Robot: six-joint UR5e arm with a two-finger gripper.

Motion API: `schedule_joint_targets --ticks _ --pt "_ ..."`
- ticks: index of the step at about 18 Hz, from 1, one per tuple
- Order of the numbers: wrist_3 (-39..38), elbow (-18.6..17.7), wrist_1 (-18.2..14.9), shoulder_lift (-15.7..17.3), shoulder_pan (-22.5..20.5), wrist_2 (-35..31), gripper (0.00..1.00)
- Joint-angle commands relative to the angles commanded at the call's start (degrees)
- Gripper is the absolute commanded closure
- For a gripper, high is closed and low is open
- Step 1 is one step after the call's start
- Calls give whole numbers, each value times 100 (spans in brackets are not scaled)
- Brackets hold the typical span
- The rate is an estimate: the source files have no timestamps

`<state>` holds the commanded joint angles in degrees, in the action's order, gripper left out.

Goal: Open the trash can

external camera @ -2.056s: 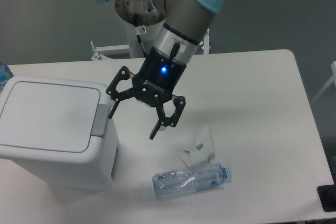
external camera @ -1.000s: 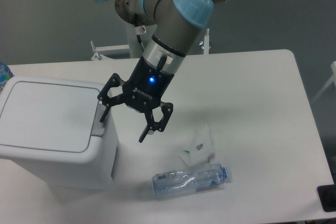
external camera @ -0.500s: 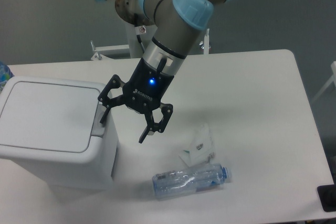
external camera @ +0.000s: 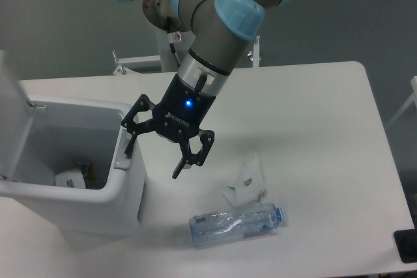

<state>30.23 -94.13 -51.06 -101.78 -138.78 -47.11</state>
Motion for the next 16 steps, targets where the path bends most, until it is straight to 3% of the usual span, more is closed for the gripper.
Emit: schedule_joint_targets --ticks 7,13,16 --pt "35 105 44 26 -70 0 0" --pt "131 105 263 9 -641 9 0" --pt "762 114 334 -288 -957 0 0"
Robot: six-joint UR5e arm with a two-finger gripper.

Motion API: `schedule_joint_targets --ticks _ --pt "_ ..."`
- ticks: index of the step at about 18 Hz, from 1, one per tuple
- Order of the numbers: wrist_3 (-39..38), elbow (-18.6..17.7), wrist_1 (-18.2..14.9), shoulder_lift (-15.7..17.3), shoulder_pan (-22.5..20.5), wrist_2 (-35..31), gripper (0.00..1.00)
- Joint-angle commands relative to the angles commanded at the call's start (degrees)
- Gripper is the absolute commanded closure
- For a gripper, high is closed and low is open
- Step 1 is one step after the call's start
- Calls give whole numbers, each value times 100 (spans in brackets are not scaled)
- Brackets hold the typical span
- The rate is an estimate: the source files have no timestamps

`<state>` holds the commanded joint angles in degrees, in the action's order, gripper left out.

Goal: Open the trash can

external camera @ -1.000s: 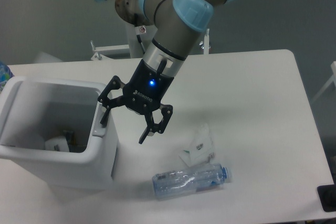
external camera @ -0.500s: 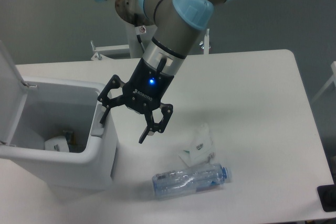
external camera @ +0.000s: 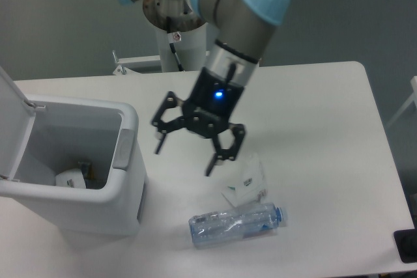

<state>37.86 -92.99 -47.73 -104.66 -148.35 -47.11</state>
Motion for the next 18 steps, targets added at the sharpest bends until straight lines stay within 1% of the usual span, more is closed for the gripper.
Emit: schedule_joint_targets --ticks 2,3,5,6,8,9,12,14,15,16,17,18 --pt "317 -79 9 -151 -360 0 0" --pt "432 -88 9 -212 -431 0 0" --pt "599 -53 35 -457 -528 -122 0" --pt "661 -1 44 -546 -590 -428 0" --pt "880 61 27 -599 -748 -1305 0" --pt "1029 122 9 -660 -766 -1588 0" --pt "1075 246 -26 -713 -766 -1687 0" --pt "1092 290 -44 -740 -757 -2089 0" --pt "1127 368 -61 -766 -749 -2335 0" --pt "1188 534 -131 -836 -740 -2486 0" --pt "1233 736 -332 -950 -705 -2635 0" --pt "1285 956 -612 -1073 -687 -2811 0"
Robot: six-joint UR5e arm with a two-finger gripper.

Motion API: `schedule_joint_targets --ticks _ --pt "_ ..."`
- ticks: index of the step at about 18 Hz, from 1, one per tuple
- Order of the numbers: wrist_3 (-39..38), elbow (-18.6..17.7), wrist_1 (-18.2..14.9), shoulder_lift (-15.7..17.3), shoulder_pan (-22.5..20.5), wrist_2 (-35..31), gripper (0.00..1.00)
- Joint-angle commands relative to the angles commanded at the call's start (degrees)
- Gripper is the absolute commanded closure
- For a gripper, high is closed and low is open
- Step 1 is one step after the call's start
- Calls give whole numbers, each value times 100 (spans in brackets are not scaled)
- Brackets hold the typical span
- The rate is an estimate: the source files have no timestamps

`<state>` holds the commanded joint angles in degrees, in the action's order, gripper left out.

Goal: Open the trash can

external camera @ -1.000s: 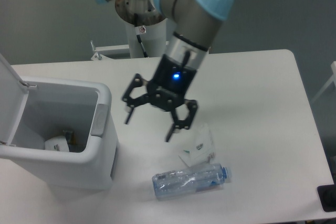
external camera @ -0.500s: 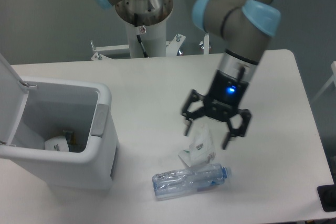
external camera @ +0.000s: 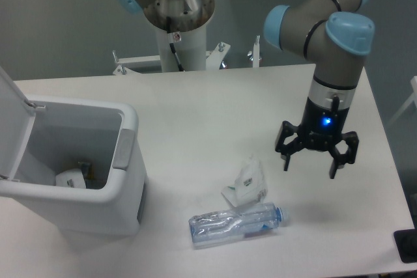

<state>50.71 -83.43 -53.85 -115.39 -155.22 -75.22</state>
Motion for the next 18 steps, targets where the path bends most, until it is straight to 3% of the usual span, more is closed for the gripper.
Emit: schedule_joint_targets --ticks 3,10,18 --pt "395 494 -538 -238 263 -405 0" --pt "1564 327 -767 -212 343 -871 0" --pt "1547 240 -776 -195 457 -1048 0"
